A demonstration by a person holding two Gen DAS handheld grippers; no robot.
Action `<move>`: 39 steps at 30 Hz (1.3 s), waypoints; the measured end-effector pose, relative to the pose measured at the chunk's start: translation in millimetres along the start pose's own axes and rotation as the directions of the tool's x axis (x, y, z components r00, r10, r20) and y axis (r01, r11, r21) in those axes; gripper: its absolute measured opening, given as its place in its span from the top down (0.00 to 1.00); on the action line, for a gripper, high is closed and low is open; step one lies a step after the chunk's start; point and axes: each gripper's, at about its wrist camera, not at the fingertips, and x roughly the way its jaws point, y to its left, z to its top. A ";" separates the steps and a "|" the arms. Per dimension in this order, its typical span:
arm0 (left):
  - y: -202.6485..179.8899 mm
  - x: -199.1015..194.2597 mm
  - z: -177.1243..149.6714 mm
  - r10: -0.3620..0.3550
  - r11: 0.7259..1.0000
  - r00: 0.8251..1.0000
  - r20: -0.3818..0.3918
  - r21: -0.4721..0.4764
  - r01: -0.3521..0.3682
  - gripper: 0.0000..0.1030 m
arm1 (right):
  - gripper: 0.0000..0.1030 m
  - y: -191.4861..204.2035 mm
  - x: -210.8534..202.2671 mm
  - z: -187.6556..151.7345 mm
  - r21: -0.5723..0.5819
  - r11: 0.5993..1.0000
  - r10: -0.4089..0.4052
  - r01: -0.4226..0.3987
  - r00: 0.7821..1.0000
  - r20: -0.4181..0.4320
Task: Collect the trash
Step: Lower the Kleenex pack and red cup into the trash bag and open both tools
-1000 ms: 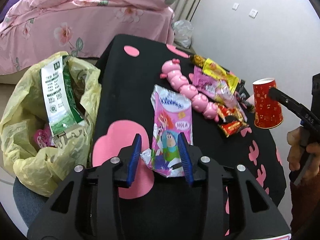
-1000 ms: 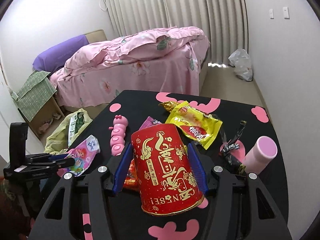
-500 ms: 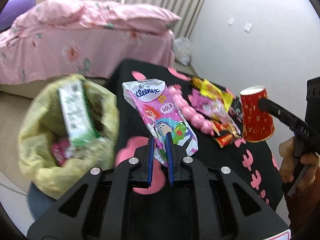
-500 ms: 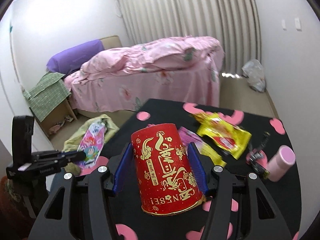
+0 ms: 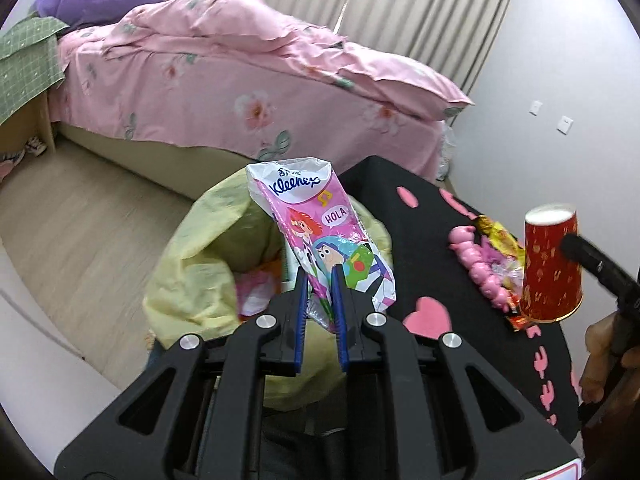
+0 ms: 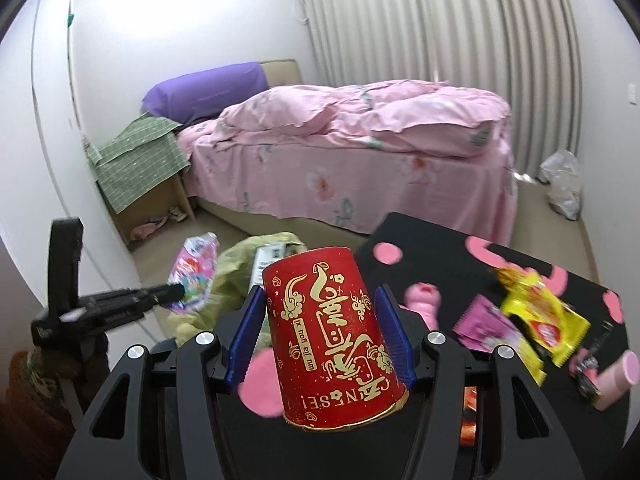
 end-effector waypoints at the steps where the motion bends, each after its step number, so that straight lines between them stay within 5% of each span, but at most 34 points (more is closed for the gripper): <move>1: 3.5 1.1 -0.8 0.009 1.000 1.000 0.000 -0.002 -0.009 0.89 | 0.48 3.9 6.1 3.4 -0.001 1.000 0.014 -0.014 1.000 -0.003; 13: 20.6 16.9 -5.7 0.075 0.997 0.997 -0.018 -0.004 -0.075 0.89 | 0.48 50.2 110.4 36.4 -0.014 0.987 0.156 -0.158 0.985 -0.074; 30: 34.2 45.8 -7.6 0.079 0.996 0.995 -0.068 -0.046 -0.083 0.89 | 0.48 48.3 175.1 22.3 0.056 0.984 0.175 -0.167 0.969 -0.178; 34: 34.5 43.9 -6.6 0.056 0.996 0.996 -0.063 -0.062 -0.060 0.71 | 0.47 44.1 178.8 20.2 0.095 0.979 0.196 -0.179 0.957 -0.214; 39: 37.3 36.4 -2.7 0.083 0.992 0.995 -0.048 -0.090 -0.087 0.63 | 0.46 41.7 163.1 20.9 0.083 0.978 0.203 -0.190 0.961 -0.188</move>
